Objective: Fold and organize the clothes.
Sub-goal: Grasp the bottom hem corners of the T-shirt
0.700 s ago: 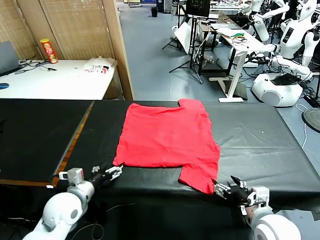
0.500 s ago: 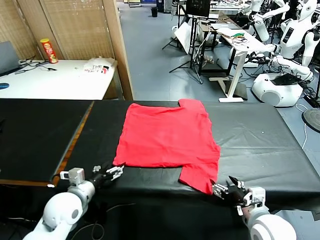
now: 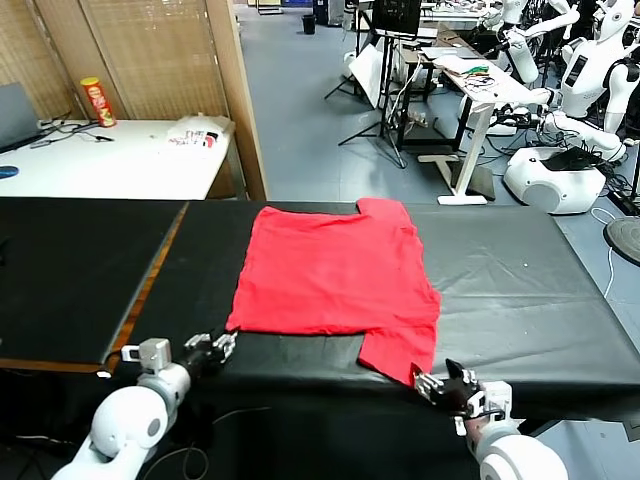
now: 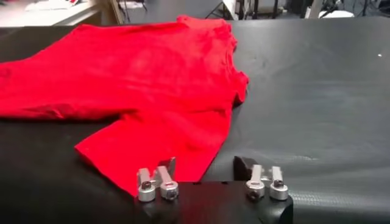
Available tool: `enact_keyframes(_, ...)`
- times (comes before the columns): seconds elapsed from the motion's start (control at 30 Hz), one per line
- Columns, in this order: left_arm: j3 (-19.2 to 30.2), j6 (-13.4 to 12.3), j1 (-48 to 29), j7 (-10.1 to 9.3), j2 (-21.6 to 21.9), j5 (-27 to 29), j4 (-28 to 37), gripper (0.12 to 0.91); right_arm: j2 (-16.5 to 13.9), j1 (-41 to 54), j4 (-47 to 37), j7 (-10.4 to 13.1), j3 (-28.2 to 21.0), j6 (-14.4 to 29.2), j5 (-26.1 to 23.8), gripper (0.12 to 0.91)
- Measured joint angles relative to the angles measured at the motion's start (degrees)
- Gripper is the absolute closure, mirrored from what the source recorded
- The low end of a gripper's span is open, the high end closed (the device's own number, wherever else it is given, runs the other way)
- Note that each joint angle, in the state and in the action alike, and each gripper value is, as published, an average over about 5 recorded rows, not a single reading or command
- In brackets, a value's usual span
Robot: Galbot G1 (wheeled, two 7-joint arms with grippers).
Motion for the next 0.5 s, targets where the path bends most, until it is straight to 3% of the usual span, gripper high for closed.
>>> enact_keyframes(0.27, -1.0, 0.1, 2.3, -0.12, 0.3, 0.3, -3.5, 0.904, -1.2, -4.1, 5.9, 0.2, 3.7, -0.2, 2.6, 0.903)
enact_keyframes(0.5, -3.3, -0.7, 7.2, -0.38, 1.6, -0.3, -8.7, 0.904, -3.3, -2.3, 5.7, -1.2, 6.2, 5.9, 3.4, 0.903)
